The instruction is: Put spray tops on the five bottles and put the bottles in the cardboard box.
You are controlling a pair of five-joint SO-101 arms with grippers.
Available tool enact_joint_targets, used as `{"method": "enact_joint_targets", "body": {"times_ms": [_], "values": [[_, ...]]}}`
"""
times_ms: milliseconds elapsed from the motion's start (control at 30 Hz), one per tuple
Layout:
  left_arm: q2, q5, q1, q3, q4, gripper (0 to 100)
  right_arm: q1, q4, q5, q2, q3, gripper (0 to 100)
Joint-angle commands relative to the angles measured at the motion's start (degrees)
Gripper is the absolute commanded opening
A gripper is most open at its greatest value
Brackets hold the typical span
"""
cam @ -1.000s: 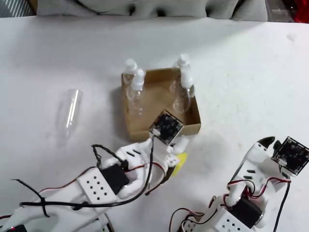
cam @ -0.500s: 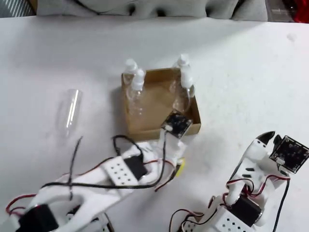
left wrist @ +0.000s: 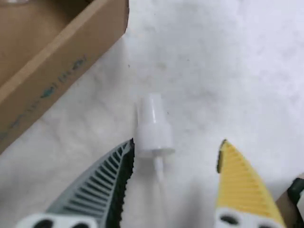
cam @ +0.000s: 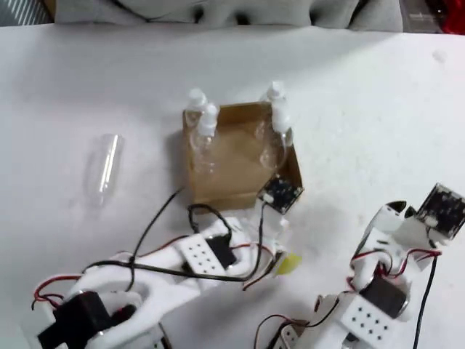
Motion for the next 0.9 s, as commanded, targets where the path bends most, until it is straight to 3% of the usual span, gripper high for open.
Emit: {"method": "enact_joint_targets", "body": {"times_ms": [0, 133, 500, 733, 867], "values": [[-0.75, 0.26, -1.27, -3.6, 2.9, 31, -0.31, -1.19, 0.7, 9.63, -6.42, 1.7], [-1.63, -3.87, -1.27, -4.4, 6.51, 31, -0.4, -1.19, 0.88, 20.35, -10.2, 1.7], [-19.56, -9.93, -3.21, -10.55, 30.15, 31, -3.65, -0.75, 0.53, 36.62, -15.3, 1.7], [-29.76, -15.56, -21.49, -9.93, 40.26, 31, -9.98, 4.18, 0.44, 36.53, -15.56, 1.7], [-33.36, -19.87, -34.15, -9.85, 45.27, 31, -14.81, 5.05, -5.01, 36.53, -15.65, 1.8]]}}
